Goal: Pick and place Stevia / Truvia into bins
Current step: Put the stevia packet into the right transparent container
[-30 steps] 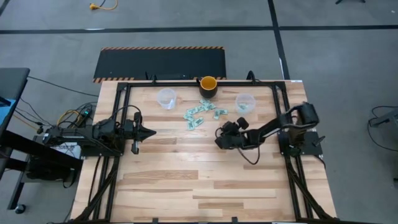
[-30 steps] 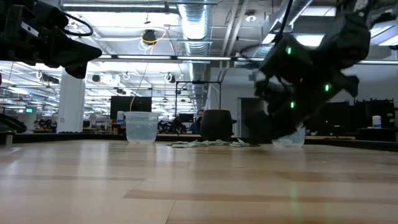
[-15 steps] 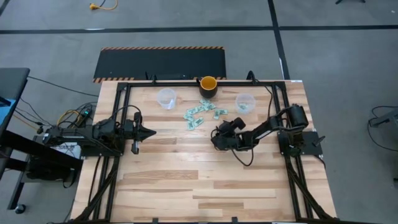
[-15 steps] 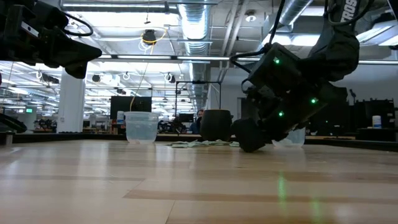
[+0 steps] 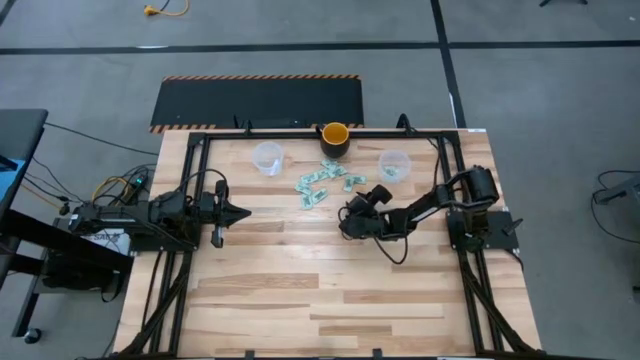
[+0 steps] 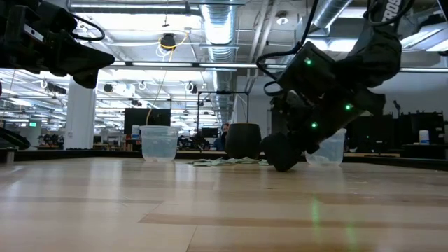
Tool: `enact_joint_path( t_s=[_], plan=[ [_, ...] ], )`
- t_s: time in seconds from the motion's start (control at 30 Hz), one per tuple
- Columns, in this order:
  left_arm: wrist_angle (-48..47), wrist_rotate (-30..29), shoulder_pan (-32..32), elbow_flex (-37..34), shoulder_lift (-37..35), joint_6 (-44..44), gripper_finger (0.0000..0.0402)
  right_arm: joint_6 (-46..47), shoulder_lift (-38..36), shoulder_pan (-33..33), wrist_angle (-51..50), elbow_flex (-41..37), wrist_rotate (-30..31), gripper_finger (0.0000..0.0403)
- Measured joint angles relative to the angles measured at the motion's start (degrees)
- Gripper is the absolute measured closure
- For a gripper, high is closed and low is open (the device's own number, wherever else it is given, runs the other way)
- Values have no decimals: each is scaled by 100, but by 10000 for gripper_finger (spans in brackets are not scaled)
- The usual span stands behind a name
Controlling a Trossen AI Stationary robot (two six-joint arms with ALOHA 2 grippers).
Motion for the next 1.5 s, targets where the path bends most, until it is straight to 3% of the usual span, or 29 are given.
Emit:
enact_joint_path(
  t_s=[0.4, 0.7, 1.5],
  plan=[
    [1, 1, 0, -2, 0, 2, 401, 360, 22, -301, 349, -61, -72, 209],
    [1, 1, 0, -1, 0, -4, 401, 474, -82, -491, 691, -70, 429, 207],
    [2, 2, 0, -1, 0, 2, 401, 392, -122, -1263, 920, -44, -775, 200]
  ],
)
